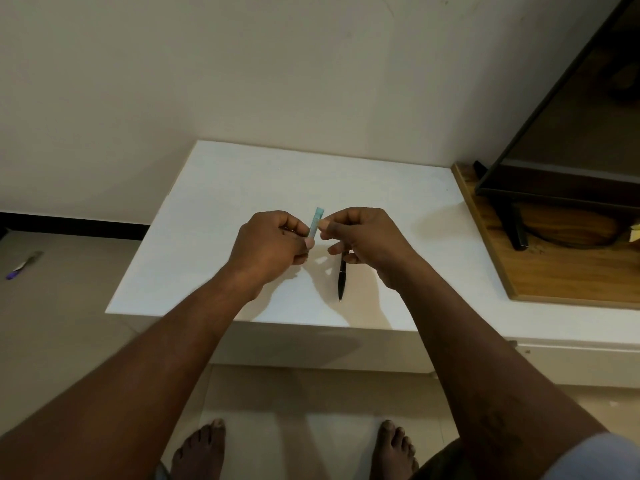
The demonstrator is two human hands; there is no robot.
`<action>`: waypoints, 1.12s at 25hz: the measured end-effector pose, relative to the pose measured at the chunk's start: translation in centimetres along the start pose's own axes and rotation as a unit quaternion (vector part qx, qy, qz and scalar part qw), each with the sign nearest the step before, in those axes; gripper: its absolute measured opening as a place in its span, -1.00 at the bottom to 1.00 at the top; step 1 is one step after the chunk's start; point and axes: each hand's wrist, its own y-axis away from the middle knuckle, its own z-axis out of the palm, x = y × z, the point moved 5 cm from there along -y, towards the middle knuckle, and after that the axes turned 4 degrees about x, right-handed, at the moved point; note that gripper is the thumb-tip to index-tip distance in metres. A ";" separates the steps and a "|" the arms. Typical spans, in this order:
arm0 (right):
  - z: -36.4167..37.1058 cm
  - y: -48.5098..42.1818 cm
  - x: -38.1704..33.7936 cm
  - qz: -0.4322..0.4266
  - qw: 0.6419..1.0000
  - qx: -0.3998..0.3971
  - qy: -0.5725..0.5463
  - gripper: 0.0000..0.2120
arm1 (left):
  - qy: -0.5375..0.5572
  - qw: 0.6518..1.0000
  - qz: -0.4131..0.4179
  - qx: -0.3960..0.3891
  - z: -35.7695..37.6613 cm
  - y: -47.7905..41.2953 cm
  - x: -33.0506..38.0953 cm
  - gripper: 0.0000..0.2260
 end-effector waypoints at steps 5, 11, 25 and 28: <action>0.5 0.0 -0.3 -0.023 0.999 0.016 -0.024 -0.87 | 0.037 0.998 -0.022 -0.040 0.4 0.2 -0.3 -0.86; -0.4 0.4 -1.2 -0.094 0.992 0.037 0.076 -0.78 | 0.165 0.981 -0.093 -0.024 -0.1 -0.2 -0.5 -0.75; -0.5 0.7 -2.1 -0.177 0.969 0.093 0.145 -0.80 | 0.324 0.925 -0.174 -0.096 0.4 0.0 -0.7 -0.52; -0.6 0.7 -2.2 -0.194 0.962 0.098 0.166 -0.85 | 0.327 0.924 -0.173 -0.097 0.4 -0.1 -0.8 -0.51</action>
